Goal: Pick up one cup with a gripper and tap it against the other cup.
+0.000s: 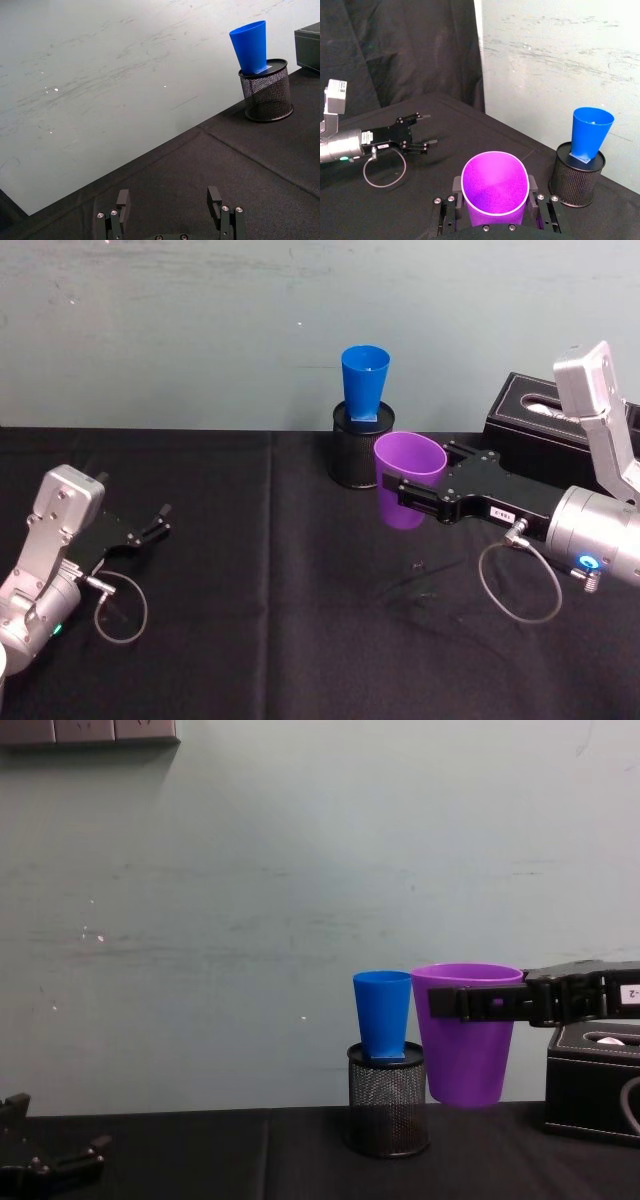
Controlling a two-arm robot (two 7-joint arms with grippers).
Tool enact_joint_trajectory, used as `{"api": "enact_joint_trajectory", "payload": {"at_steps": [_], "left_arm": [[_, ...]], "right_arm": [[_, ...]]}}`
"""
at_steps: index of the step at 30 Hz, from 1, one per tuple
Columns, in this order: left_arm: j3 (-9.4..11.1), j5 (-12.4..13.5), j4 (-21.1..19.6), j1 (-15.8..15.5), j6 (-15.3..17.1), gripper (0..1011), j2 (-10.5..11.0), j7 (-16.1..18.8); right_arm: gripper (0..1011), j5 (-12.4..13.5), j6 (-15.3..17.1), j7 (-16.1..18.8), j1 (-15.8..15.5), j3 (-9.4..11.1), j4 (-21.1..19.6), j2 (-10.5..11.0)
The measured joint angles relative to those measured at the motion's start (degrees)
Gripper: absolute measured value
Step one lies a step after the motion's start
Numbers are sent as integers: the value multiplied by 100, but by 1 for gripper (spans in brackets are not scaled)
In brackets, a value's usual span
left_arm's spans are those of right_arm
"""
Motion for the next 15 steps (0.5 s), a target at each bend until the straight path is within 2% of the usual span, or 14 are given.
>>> {"api": "enact_joint_trajectory", "payload": {"at_steps": [15], "left_arm": [[0,0,0,0,0,1011,0,0]], "right_arm": [[726,0,0,0,0,0,0,0]]}}
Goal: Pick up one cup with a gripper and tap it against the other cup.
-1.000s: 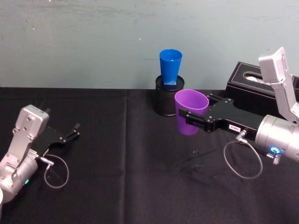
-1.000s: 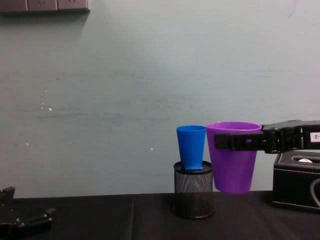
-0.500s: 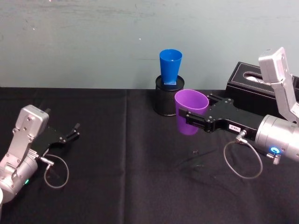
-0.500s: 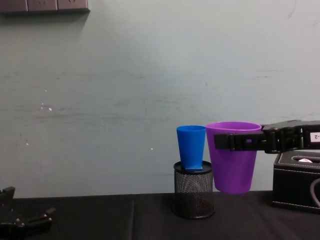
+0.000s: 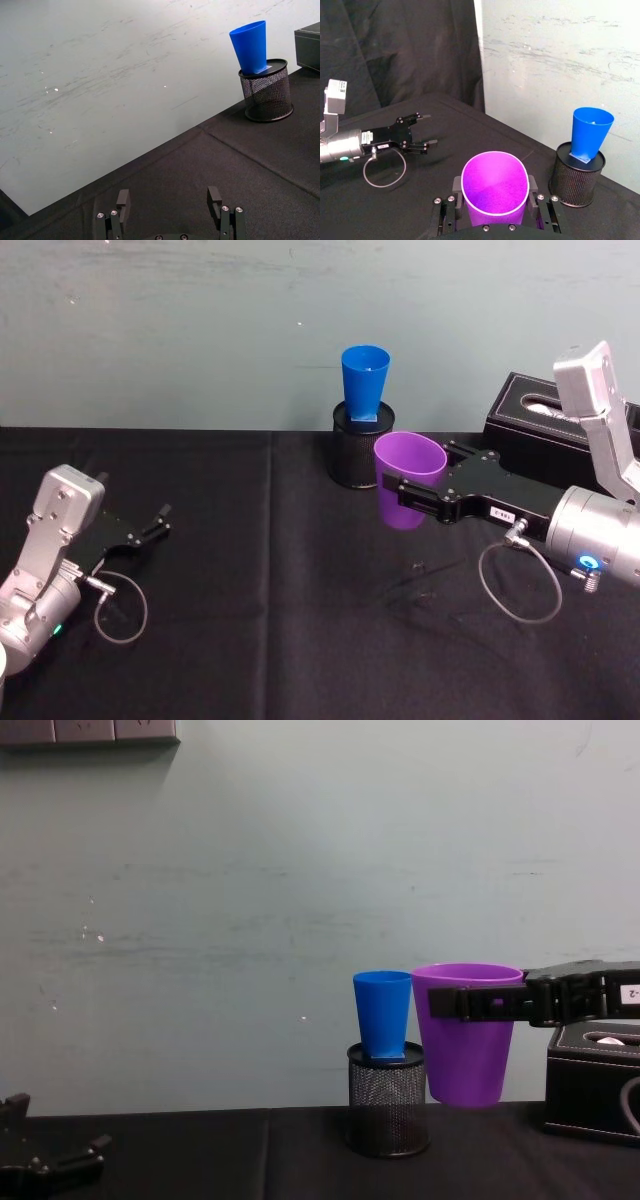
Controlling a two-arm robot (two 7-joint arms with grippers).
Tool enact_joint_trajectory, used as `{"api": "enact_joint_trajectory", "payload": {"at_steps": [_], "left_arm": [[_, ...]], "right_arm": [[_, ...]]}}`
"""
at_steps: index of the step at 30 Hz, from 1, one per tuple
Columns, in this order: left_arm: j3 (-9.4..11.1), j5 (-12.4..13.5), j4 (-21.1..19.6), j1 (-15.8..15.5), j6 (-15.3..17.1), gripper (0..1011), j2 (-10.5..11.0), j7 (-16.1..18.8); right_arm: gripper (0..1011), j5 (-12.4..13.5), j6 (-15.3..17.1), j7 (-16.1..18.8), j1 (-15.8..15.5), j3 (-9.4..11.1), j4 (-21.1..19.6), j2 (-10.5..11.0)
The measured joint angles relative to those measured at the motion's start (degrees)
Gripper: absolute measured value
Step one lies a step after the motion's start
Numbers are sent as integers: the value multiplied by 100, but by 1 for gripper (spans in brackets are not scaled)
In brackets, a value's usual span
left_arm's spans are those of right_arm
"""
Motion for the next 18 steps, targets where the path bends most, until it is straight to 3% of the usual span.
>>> {"api": "enact_joint_trajectory", "payload": {"at_steps": [11,18], "left_arm": [[0,0,0,0,0,1011,0,0],[0,0,0,0,0,1011,0,0]], "right_arm": [[726,17,1,-45,22,-25,6,-7],[726,141,180,-272,267,-112,160,-151]]}}
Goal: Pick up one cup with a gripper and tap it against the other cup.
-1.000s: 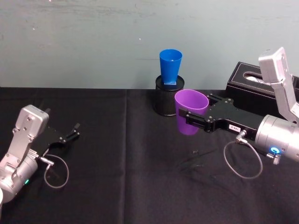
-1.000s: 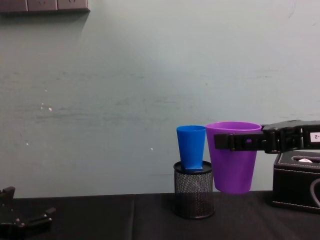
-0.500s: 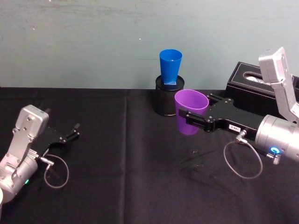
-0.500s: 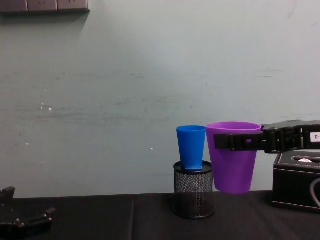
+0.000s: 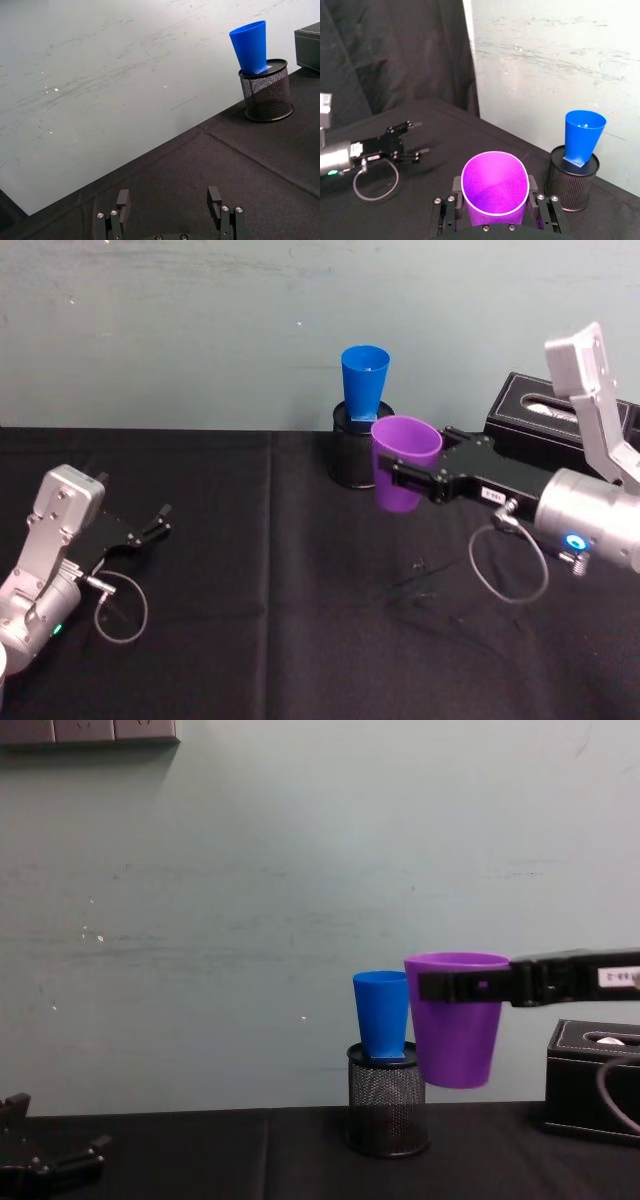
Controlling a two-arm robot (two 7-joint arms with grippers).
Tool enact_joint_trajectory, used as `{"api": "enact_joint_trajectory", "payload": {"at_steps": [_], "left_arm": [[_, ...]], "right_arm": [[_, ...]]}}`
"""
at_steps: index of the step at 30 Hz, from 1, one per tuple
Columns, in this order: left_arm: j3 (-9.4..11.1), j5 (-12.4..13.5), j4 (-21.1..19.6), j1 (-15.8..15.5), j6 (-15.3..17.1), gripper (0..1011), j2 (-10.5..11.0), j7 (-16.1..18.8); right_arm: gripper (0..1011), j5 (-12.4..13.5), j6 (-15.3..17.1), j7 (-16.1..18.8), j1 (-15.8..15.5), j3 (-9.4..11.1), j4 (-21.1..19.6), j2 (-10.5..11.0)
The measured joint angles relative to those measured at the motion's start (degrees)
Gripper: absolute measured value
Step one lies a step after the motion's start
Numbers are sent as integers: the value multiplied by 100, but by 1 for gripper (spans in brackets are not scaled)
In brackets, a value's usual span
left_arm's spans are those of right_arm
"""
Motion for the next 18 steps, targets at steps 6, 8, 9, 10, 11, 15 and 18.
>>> {"api": "enact_joint_trajectory", "payload": {"at_steps": [6,8,9,10,11,15,18], "left_arm": [[0,0,0,0,0,1011,0,0],[0,0,0,0,0,1011,0,0],[0,0,0,0,0,1011,0,0],[0,0,0,0,0,1012,0,0],[0,0,0,0,0,1011,0,0],[0,0,0,0,0,1011,0,0],[0,0,0,0,0,1011,0,0]], "right_arm": [[726,94,185,-140,396,-143,338,-232],[726,91,202,-199,578,-218,523,-351],[726,82,201,-217,633,-244,586,-385],[726,65,201,-237,695,-270,655,-427],[726,52,197,-258,760,-295,724,-477],[726,-40,140,-331,1045,-393,1083,-688],[726,-109,89,-399,1245,-439,1366,-869]]}}
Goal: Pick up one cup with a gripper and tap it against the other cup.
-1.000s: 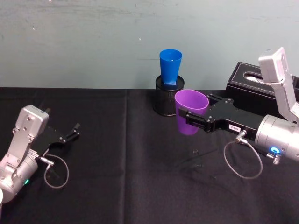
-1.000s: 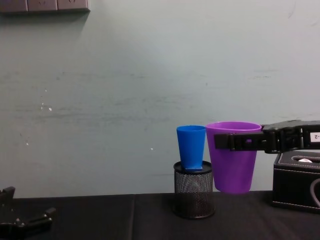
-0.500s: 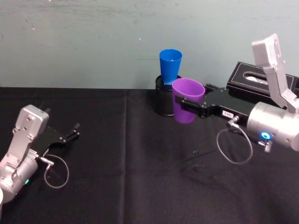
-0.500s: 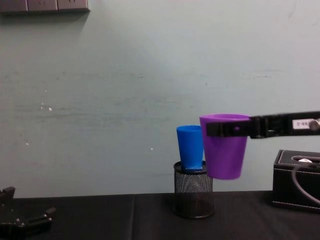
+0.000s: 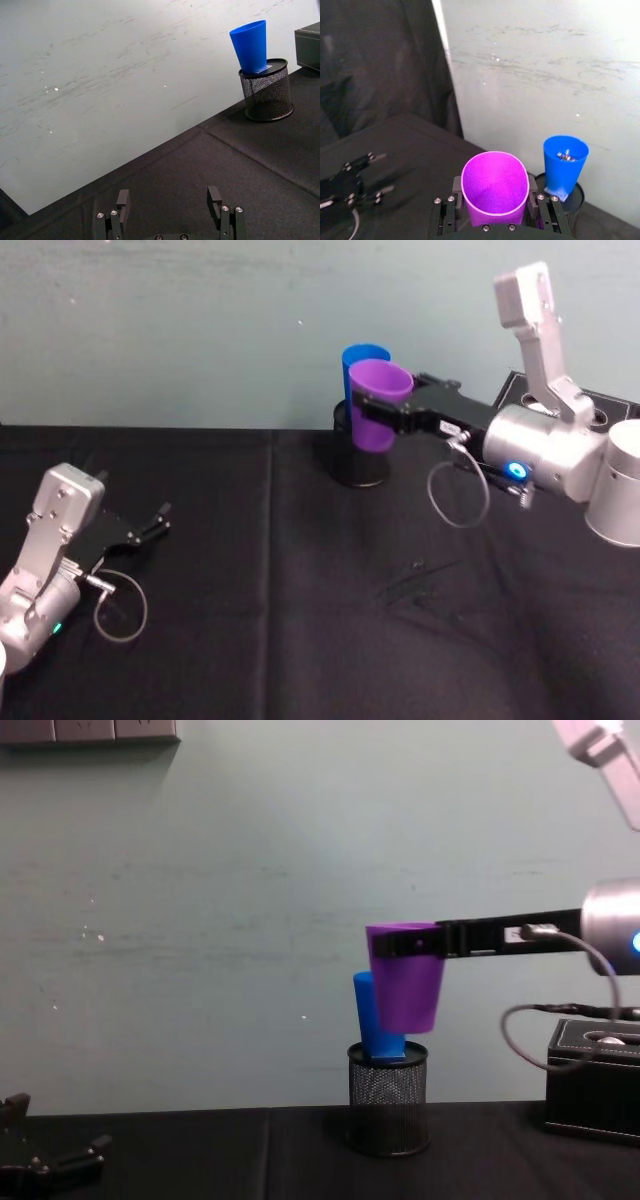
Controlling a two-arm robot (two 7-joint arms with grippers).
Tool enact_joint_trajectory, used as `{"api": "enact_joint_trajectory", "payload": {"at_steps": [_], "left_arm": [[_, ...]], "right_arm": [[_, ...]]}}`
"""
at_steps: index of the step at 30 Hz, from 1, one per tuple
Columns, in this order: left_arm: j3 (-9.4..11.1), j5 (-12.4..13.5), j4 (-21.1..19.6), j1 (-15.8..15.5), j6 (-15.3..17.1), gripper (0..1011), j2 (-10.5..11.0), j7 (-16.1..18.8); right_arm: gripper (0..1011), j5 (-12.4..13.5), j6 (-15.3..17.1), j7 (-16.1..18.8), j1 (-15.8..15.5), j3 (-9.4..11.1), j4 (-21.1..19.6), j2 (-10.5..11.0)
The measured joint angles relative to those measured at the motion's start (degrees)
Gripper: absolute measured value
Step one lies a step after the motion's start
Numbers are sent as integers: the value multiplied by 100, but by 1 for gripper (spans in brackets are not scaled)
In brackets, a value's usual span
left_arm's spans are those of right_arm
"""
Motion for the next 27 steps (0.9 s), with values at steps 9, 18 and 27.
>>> {"api": "enact_joint_trajectory", "payload": {"at_steps": [9,18,27], "left_arm": [[0,0,0,0,0,1012,0,0],[0,0,0,0,0,1011,0,0],[0,0,0,0,0,1011,0,0]], "right_arm": [[724,-241,-157,-134,406,-84,786,-461],[726,-468,-331,-229,601,-57,1287,-763],[726,-648,-465,-277,706,14,1616,-953]]}}
